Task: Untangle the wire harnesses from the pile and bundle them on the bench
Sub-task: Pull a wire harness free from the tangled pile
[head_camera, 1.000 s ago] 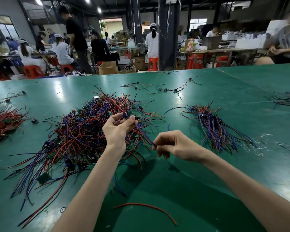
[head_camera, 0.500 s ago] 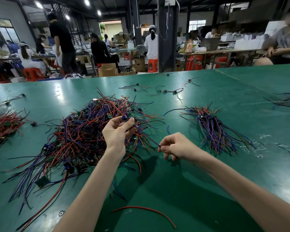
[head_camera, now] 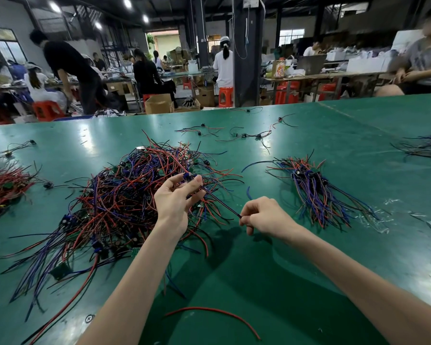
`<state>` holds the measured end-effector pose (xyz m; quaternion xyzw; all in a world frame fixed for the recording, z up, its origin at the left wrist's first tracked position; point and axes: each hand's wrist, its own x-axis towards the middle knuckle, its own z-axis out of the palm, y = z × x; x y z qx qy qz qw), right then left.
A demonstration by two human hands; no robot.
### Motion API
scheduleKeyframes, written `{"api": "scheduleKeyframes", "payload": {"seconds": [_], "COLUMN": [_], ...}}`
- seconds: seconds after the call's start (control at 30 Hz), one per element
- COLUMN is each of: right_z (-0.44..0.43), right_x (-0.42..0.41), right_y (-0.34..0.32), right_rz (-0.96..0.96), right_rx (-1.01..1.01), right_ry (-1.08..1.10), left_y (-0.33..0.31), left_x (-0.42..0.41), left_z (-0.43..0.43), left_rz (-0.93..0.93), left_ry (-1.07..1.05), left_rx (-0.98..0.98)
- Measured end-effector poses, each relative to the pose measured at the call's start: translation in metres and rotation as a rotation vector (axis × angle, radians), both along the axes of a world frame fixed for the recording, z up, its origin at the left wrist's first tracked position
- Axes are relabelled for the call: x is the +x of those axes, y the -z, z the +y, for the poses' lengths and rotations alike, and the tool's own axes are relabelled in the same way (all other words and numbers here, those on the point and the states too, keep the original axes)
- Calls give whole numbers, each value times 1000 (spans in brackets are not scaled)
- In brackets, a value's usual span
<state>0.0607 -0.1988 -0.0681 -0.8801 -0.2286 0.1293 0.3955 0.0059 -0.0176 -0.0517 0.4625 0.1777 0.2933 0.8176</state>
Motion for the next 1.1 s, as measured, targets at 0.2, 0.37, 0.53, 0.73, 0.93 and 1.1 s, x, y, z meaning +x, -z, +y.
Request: {"api": "scheduleKeyframes", "payload": {"seconds": [0.2, 0.37, 0.53, 0.73, 0.93, 1.1], "right_z": [0, -2, -2, -5, -2, -1], "right_x": [1, 2, 3, 3, -4, -8], "right_y": [-2, -3, -4, -3, -8, -7], "right_rz": [43, 91, 68, 133, 52, 108], "right_rx": [-18, 13, -19, 58, 117, 206], "right_ry": [29, 67, 61, 64, -139, -263], "left_y": [-2, -5, -7, -5, 1, 4], "left_x": [-1, -4, -5, -4, 2, 3], "left_z": [-3, -7, -12, -5, 3, 5], "left_rz": [-1, -45, -52, -61, -14, -4], "left_ry": [88, 199, 325, 208, -22, -36], "left_rx": [-25, -54, -33, 21, 126, 120]}}
